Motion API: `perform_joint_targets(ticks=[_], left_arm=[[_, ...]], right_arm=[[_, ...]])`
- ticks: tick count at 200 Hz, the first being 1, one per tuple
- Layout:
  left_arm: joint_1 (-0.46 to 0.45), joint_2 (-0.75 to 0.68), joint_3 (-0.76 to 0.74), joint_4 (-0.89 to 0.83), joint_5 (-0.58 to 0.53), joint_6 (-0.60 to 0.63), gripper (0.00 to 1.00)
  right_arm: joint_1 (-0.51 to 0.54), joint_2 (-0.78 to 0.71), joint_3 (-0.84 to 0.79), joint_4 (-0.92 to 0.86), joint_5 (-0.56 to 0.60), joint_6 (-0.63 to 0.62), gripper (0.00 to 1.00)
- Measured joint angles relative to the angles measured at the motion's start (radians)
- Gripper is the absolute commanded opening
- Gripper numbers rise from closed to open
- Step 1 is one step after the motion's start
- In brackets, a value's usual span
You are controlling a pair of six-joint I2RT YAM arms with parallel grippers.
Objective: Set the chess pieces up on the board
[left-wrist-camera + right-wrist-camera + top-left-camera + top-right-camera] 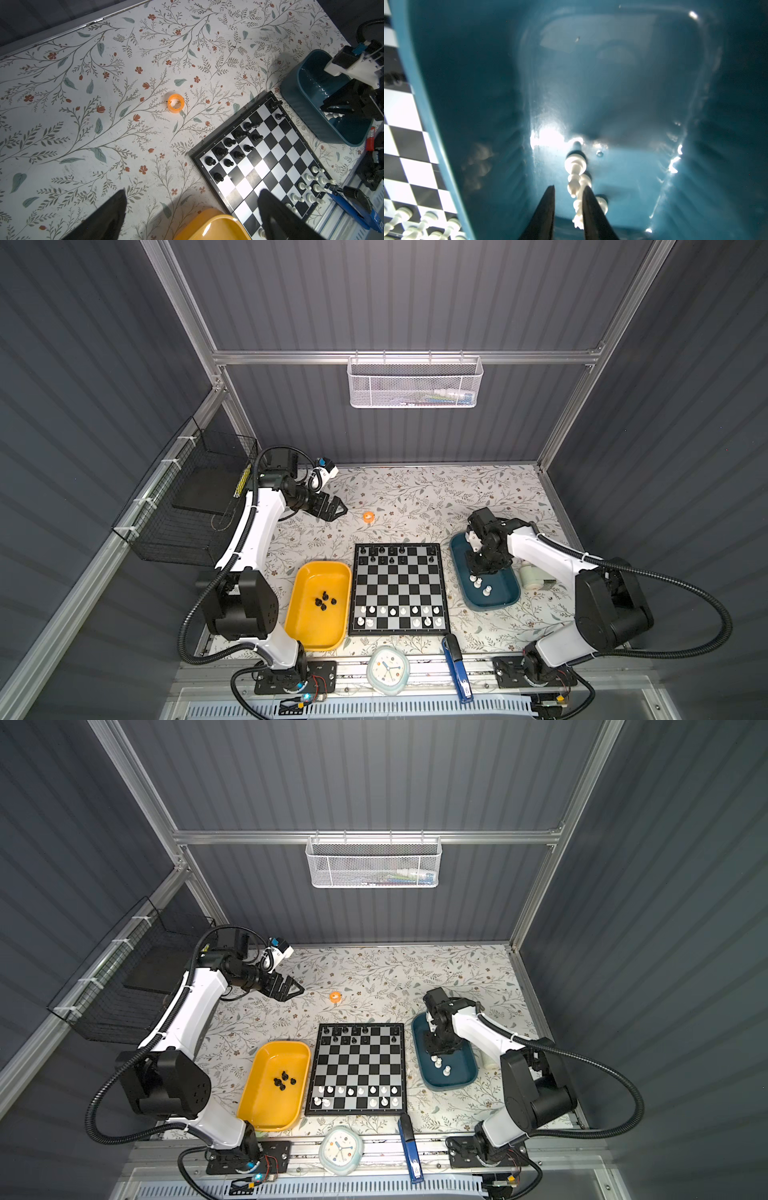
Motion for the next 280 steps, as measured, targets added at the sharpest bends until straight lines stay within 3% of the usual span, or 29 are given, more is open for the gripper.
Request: perform_joint_targets(ticks=[280], left_arm=[[0.0,0.0,0.0,0.001,0.0,0.0,0.99]], right_arm=[[0.0,0.082,0.006,-0.002,0.011,-0.001,0.24]])
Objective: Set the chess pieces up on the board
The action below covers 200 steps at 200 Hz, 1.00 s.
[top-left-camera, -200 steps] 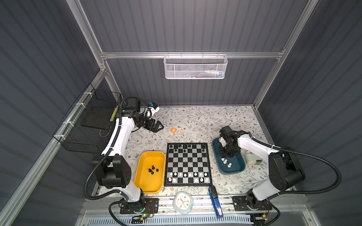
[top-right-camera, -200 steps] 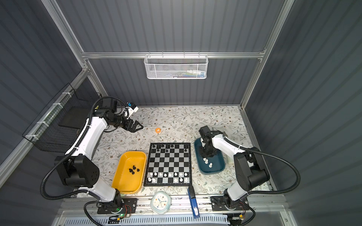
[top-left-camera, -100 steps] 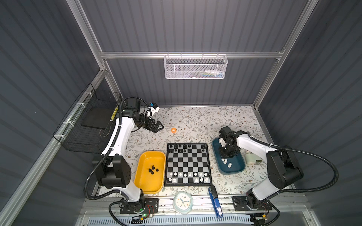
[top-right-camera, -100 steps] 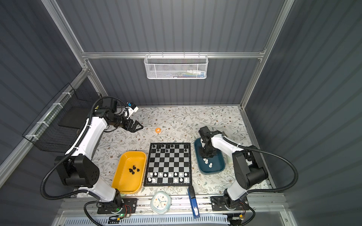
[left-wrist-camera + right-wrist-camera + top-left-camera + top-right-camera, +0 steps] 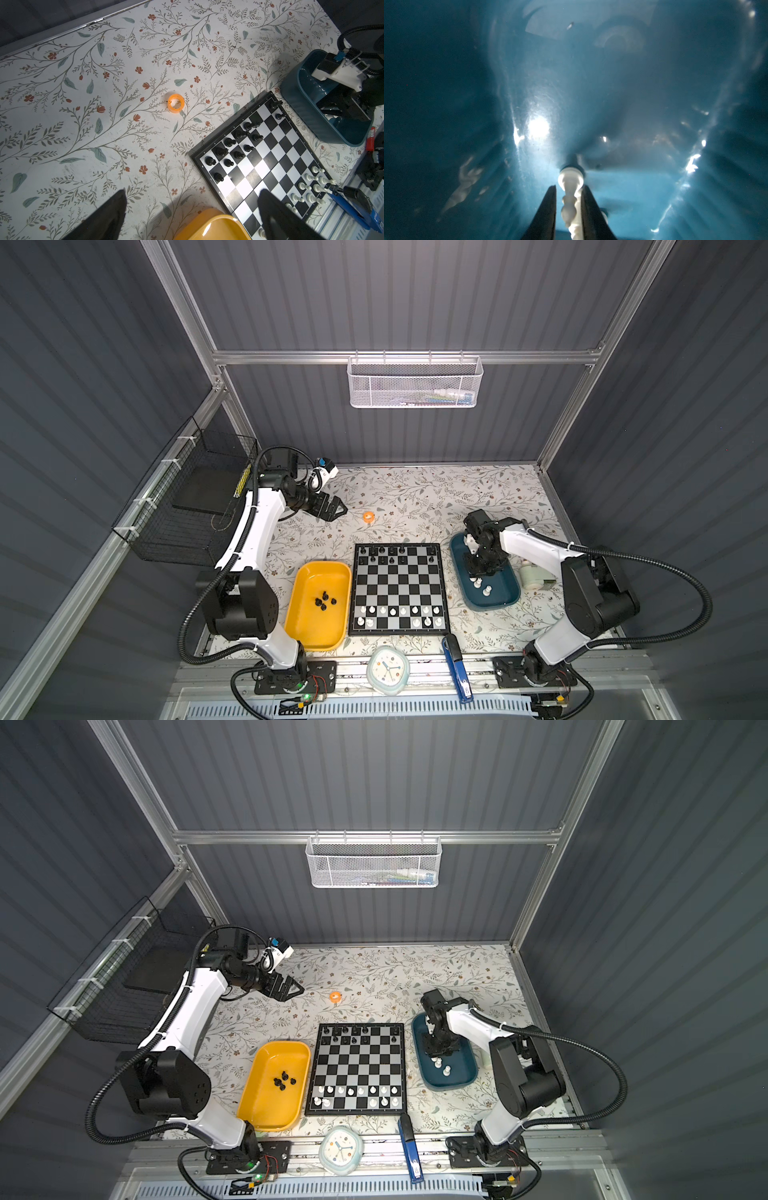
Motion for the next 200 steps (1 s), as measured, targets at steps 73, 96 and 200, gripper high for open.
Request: perform_joint_targets(ticks=[73,96,200], left_arm=[[0.0,0.0,-0.001,0.0,0.0,0.0,0.99],[0.0,0.0,-0.002,0.0,-0.001,0.0,1.0],[0.0,-0.002,-0.006,0.0,-0.002,0.0,1.0]], right_arm=[[0.0,0.0,0.0,0.003,0.008,0.0,0.22],[0.0,0.002,0.0,0.003,0.013,0.0,0.22],[0.0,0.011,0.0,0.004,0.027,-0.004,0.23]])
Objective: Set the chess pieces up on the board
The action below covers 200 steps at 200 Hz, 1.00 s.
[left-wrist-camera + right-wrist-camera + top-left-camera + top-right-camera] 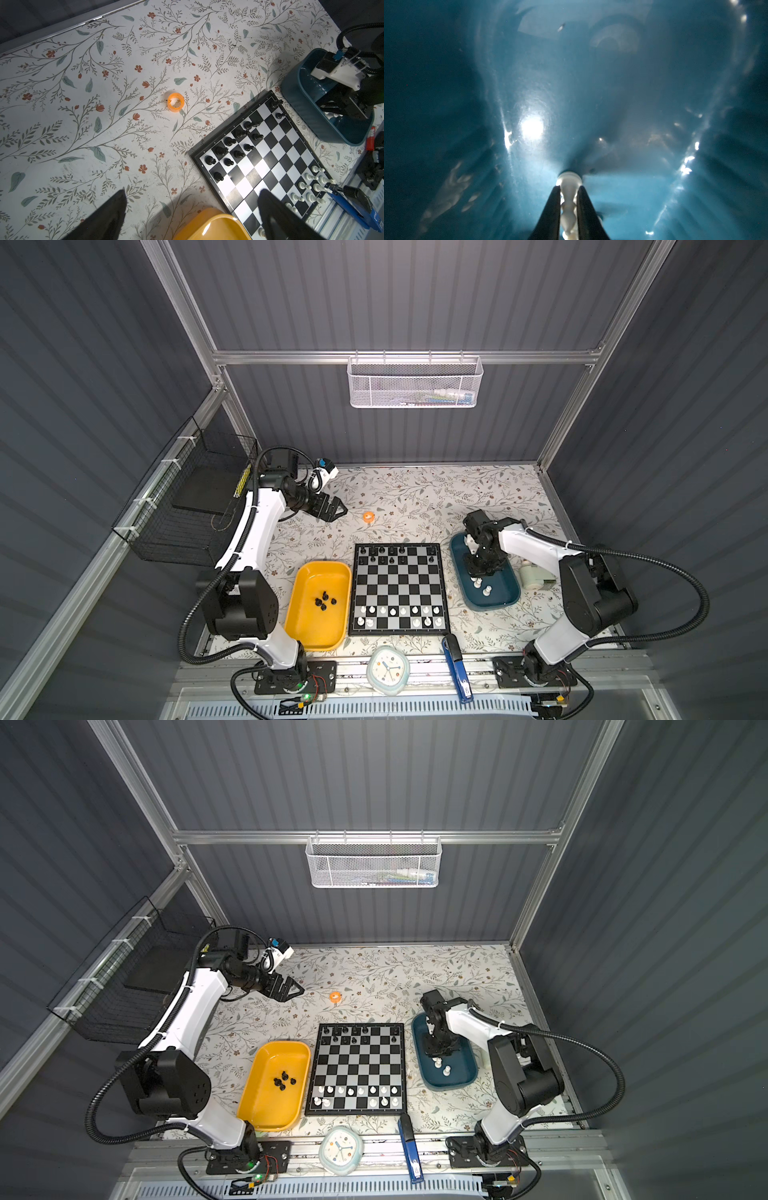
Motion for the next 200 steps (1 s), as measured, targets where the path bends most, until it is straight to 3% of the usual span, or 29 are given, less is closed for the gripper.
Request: perform_joint_targets(ticks=[200], left_arm=[[0.0,-0.002,-0.011,0.0,-0.002,0.0,0.99]], right_arm=[[0.011,-0.009,-0.001,-0.002,0.017,0.005,0.25]])
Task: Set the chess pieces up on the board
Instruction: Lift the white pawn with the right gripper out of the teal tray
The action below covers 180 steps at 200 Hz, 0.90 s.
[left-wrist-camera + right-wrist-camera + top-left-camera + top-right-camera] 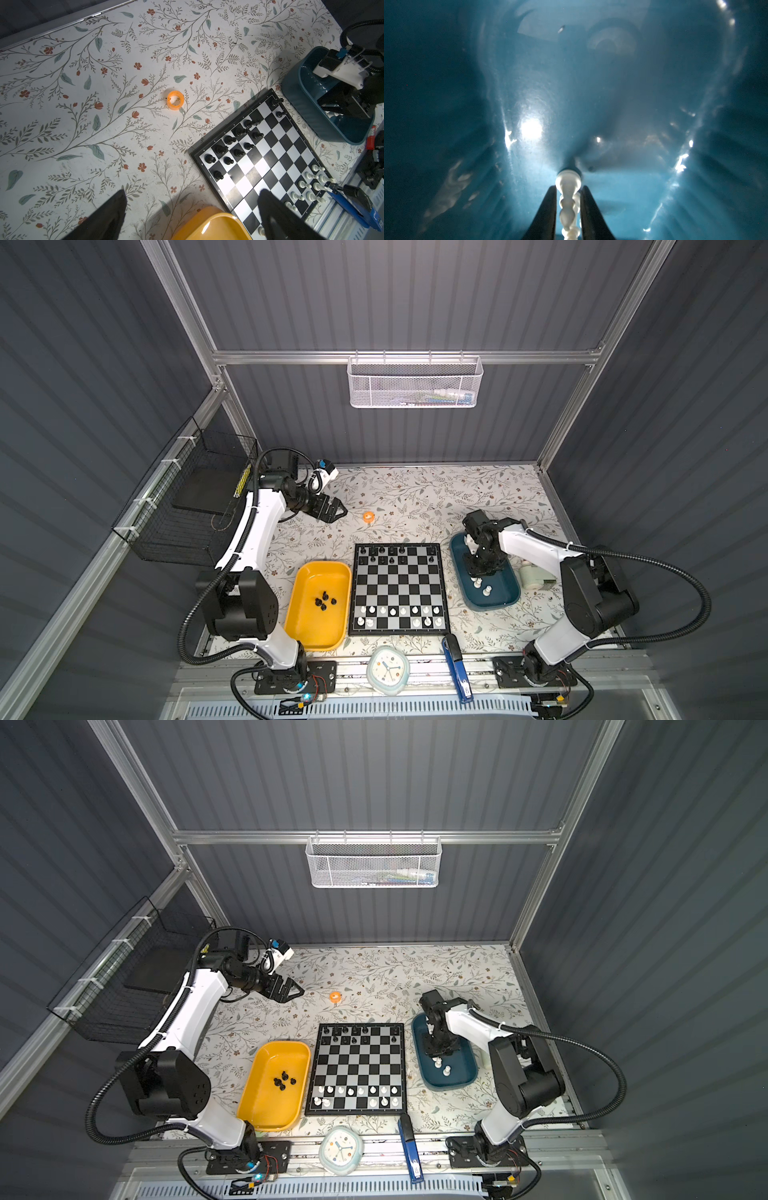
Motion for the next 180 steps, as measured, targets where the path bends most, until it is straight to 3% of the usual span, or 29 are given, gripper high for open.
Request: perform_joint_targets(ticks=[180], left_arm=[[0.0,-0.008,-0.006,0.008,0.0,0.0,0.99]], right_arm=[[0.005,0.0,-0.007,0.002,0.012,0.016,0.18]])
